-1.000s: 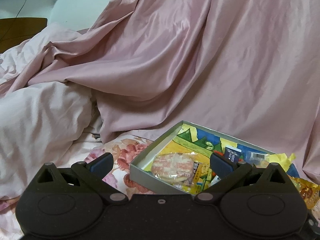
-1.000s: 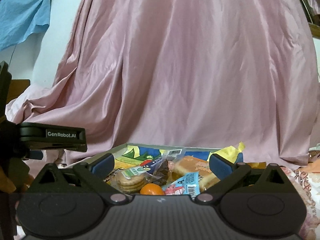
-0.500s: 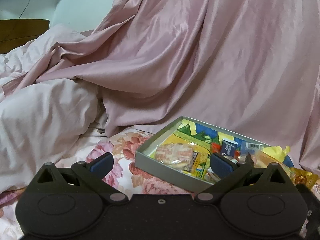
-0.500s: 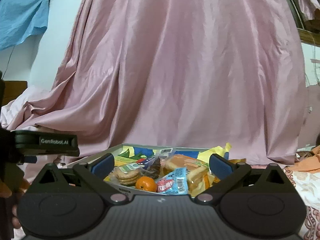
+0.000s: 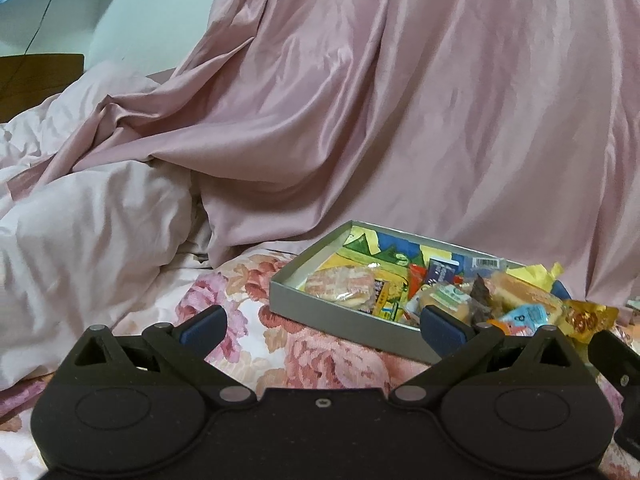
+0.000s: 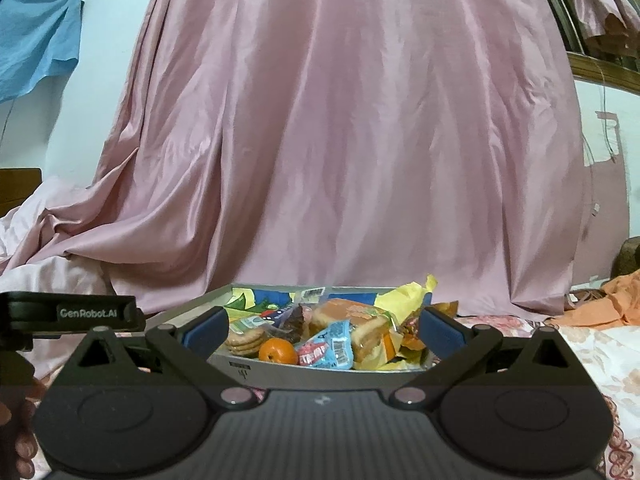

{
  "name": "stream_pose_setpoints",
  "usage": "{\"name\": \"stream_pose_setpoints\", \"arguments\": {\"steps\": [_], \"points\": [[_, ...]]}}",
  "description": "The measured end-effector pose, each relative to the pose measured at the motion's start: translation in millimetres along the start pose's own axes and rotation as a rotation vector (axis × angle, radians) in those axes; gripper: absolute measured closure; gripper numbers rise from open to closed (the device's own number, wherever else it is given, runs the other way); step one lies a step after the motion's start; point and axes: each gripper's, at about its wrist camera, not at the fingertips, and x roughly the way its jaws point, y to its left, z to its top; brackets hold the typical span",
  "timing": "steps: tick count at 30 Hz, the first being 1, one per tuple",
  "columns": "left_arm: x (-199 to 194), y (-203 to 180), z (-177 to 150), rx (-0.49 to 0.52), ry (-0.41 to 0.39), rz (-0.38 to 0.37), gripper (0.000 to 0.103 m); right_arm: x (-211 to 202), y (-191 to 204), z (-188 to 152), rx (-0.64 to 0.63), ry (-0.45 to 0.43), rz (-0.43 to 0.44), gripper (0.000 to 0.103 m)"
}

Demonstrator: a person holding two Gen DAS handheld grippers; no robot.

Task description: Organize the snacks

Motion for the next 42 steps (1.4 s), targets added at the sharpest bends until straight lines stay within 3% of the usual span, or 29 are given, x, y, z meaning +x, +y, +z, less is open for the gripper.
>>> {"name": "stream_pose_setpoints", "arguments": {"steps": [17,42], "points": [[-37,19,-22,0.045,0.006,-0.023,0.001,-31,9,-11,0.000,0.015,-0.011,0.000],[-69,70,-50,-0.010,0.008,-0.016,0.001,-72,40,-30,-0.038,0.036,0.004,0.000]]}}
